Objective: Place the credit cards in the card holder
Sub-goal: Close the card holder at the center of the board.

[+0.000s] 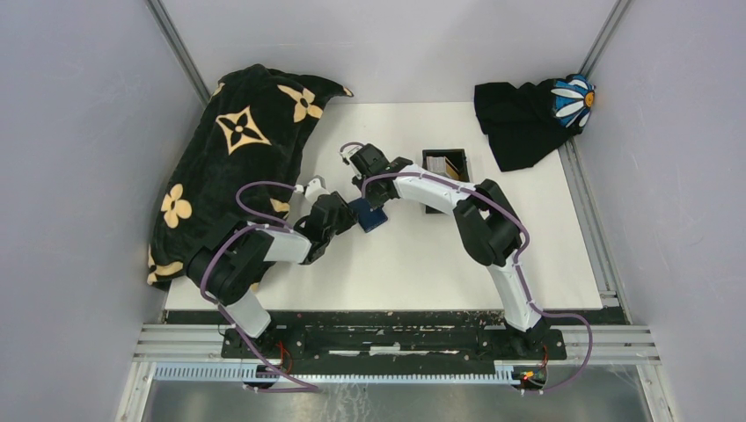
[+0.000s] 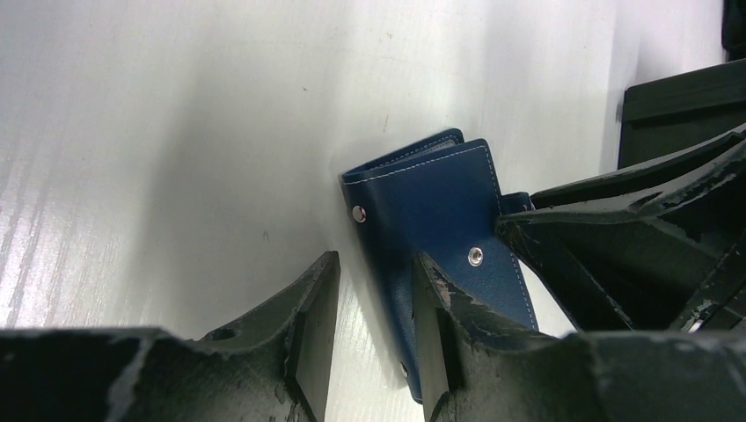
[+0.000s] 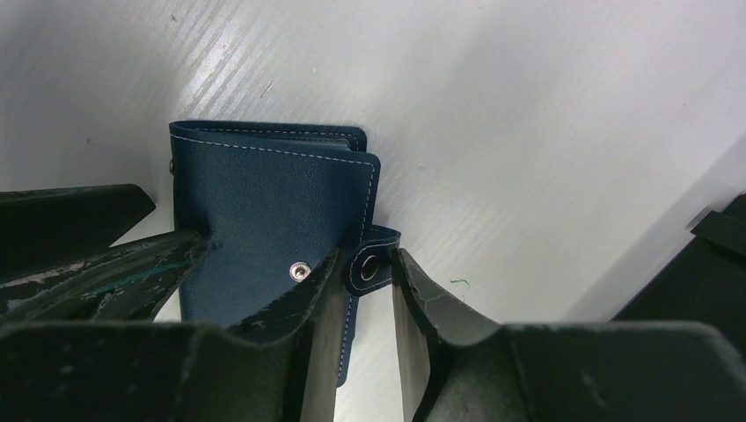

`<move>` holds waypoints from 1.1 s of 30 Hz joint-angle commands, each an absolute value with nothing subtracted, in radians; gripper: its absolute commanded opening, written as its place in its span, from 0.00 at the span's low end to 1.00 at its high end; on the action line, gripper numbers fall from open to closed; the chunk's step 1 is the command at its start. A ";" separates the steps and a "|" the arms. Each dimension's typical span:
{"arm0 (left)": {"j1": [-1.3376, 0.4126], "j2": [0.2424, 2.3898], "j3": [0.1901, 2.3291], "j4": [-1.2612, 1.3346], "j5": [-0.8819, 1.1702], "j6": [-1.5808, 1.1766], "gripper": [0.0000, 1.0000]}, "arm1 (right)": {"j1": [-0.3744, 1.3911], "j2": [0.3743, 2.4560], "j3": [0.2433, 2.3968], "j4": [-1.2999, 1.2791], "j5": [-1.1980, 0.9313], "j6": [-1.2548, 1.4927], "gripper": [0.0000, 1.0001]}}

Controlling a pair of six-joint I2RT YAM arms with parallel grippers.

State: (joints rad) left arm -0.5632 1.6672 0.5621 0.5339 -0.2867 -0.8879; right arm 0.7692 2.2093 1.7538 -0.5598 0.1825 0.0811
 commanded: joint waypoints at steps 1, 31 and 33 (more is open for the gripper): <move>-0.568 1.690 0.586 0.543 -0.296 -0.856 0.44 | 0.765 2.181 1.785 -0.537 0.167 0.086 0.33; -0.567 1.705 0.594 0.541 -0.298 -0.854 0.44 | 0.765 2.180 1.819 -0.562 0.171 0.087 0.28; -0.568 1.704 0.593 0.541 -0.298 -0.856 0.44 | 0.765 2.181 1.818 -0.564 0.169 0.087 0.27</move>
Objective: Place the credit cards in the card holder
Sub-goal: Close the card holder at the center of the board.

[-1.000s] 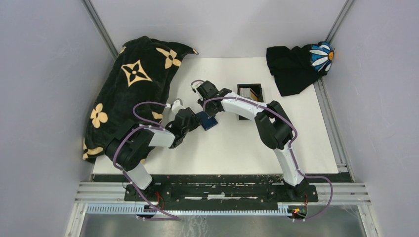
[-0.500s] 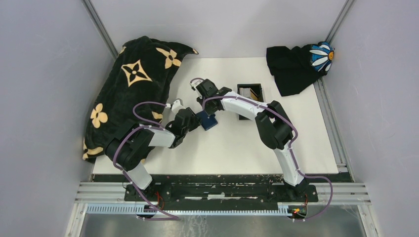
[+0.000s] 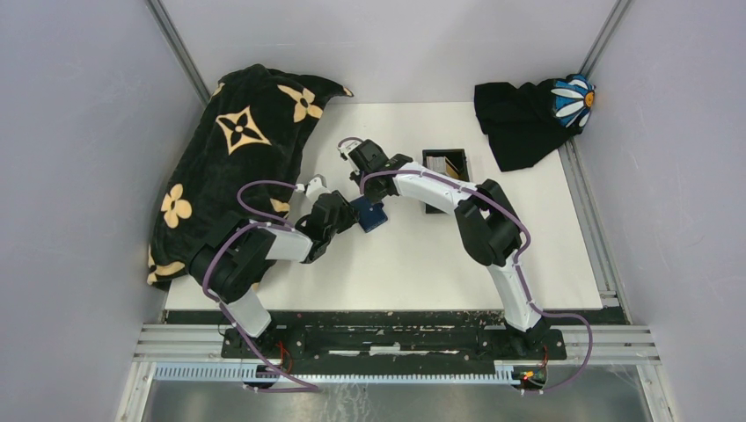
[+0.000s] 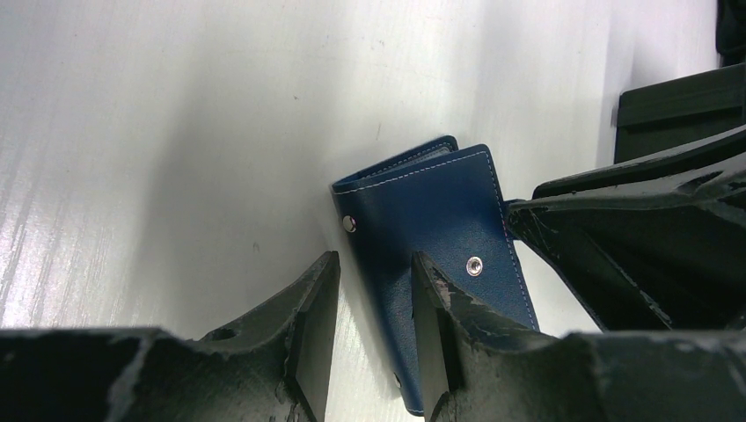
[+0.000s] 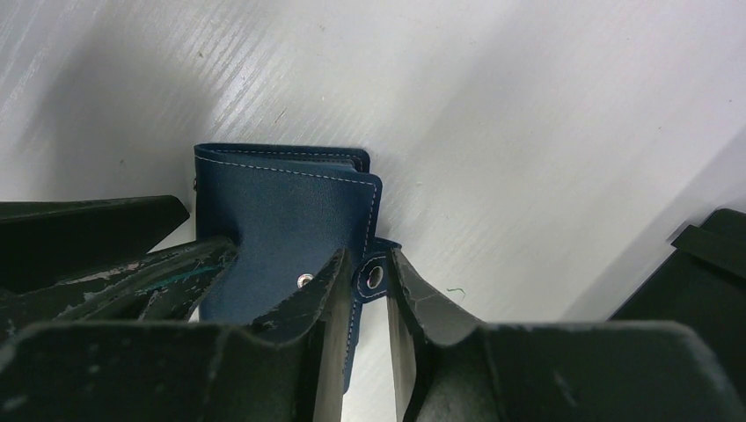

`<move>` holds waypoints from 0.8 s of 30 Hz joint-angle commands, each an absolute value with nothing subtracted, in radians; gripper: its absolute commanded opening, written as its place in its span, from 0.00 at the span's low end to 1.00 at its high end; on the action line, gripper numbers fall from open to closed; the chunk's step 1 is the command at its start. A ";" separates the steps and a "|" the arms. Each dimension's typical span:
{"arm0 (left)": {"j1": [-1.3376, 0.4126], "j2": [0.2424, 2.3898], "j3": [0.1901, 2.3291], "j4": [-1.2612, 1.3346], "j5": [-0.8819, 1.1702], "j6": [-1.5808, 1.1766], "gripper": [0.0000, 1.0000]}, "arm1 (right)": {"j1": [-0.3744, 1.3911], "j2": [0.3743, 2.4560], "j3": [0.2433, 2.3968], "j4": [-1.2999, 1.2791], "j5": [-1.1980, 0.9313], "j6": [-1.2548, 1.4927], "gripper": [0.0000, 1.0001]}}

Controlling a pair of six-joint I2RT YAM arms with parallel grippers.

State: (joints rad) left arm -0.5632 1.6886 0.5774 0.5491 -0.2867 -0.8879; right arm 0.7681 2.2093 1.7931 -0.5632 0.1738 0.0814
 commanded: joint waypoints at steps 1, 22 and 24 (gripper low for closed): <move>-0.568 1.702 0.591 0.541 -0.298 -0.856 0.44 | 0.765 2.180 1.815 -0.564 0.167 0.087 0.26; -0.579 1.729 0.595 0.563 -0.292 -0.868 0.43 | 0.766 2.165 1.792 -0.557 0.109 0.137 0.01; -0.581 1.731 0.594 0.564 -0.291 -0.868 0.42 | 0.766 2.164 1.789 -0.556 0.106 0.142 0.01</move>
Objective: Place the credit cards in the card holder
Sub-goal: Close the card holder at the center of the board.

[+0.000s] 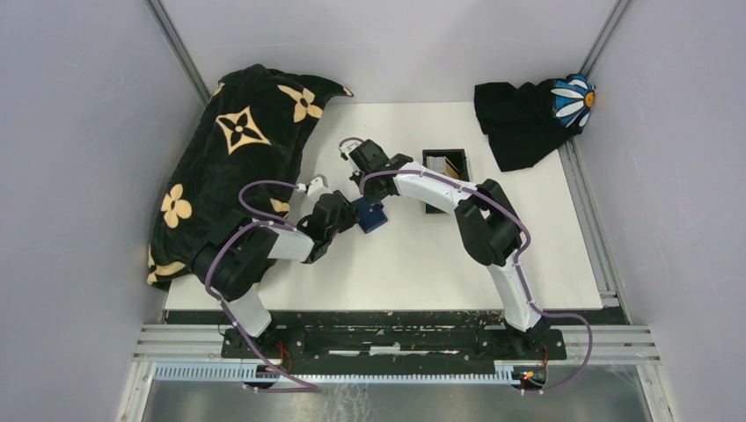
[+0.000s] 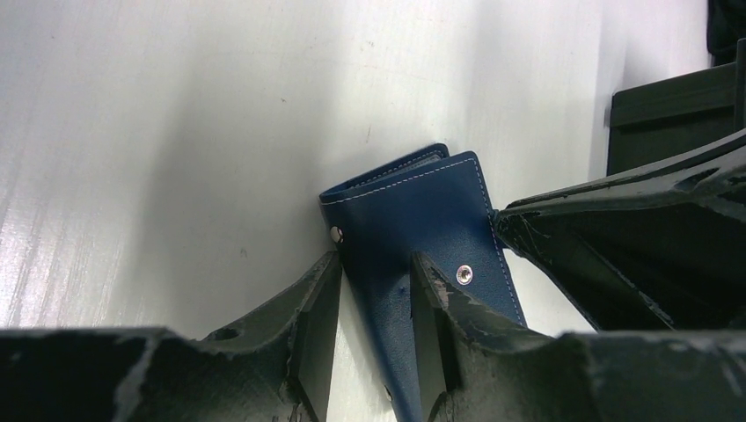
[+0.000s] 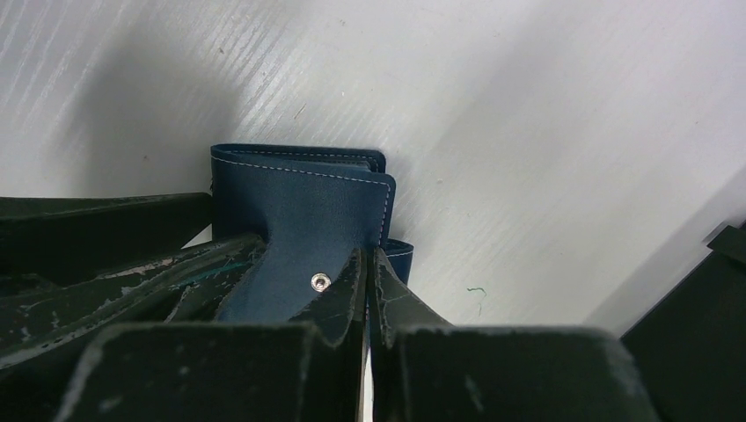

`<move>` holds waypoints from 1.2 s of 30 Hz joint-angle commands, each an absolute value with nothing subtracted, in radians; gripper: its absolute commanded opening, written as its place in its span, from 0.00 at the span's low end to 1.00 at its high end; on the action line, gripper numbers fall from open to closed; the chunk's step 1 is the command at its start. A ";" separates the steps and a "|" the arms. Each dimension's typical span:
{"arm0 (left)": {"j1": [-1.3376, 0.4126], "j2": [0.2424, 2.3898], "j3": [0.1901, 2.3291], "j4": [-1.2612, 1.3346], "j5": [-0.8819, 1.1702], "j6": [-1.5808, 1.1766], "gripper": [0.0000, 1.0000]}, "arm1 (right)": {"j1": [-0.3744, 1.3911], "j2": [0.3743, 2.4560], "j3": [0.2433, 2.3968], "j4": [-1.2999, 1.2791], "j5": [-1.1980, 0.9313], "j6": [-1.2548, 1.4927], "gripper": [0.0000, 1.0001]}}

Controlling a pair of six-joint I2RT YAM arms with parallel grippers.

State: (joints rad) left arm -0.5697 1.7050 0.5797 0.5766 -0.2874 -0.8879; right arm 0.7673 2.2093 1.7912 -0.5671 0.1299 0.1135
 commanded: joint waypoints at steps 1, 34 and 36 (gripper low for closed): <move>-0.582 1.733 0.594 0.566 -0.291 -0.869 0.42 | 0.767 2.163 1.787 -0.555 0.103 0.145 0.01; -0.607 1.742 0.587 0.581 -0.302 -0.875 0.39 | 0.799 2.108 1.682 -0.494 0.114 0.184 0.01; -0.606 1.742 0.589 0.580 -0.302 -0.876 0.39 | 0.800 2.108 1.681 -0.493 0.114 0.185 0.01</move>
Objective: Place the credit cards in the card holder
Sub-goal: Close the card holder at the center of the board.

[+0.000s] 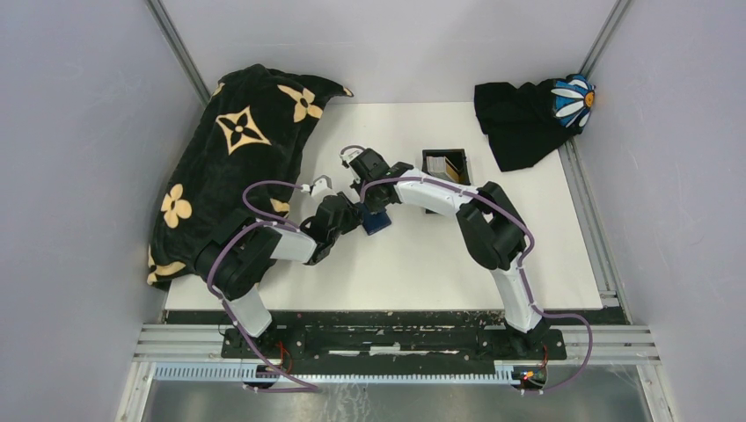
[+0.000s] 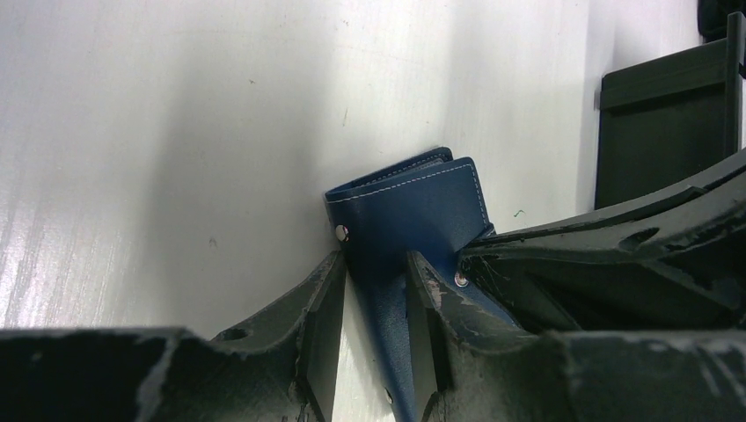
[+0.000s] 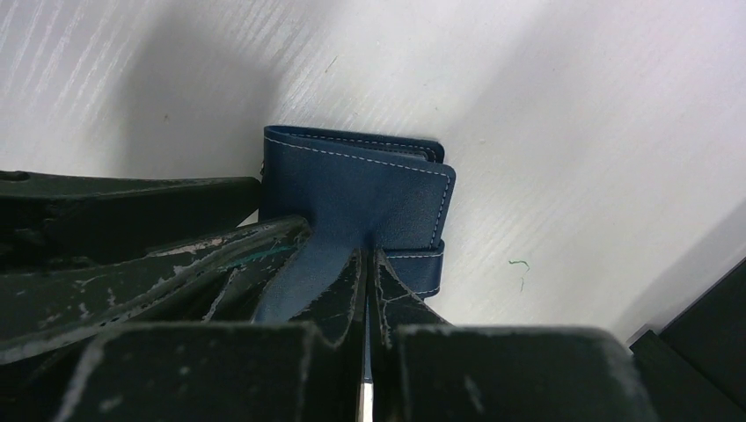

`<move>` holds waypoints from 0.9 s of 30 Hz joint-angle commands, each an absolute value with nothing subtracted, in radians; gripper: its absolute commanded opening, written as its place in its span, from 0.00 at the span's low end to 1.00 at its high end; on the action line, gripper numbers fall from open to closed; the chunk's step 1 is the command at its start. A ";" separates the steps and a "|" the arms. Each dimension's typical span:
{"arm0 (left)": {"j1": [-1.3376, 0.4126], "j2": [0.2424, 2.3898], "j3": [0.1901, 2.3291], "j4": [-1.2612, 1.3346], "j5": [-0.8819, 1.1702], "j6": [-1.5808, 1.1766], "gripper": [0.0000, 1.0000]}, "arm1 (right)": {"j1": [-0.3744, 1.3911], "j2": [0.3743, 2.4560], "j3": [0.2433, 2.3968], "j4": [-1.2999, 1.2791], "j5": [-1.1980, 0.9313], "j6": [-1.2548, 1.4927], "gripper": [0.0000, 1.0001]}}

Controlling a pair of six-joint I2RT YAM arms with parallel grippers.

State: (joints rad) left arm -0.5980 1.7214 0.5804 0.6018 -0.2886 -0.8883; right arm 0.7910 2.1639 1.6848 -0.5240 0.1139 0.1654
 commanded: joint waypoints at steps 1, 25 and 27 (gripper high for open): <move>-0.607 1.742 0.589 0.580 -0.302 -0.876 0.39 | 0.799 2.107 1.680 -0.493 0.112 0.186 0.01; -0.608 1.748 0.593 0.575 -0.307 -0.880 0.39 | 0.804 2.100 1.600 -0.438 0.125 0.186 0.01; -0.609 1.748 0.592 0.575 -0.308 -0.881 0.39 | 0.804 2.095 1.583 -0.429 0.127 0.189 0.01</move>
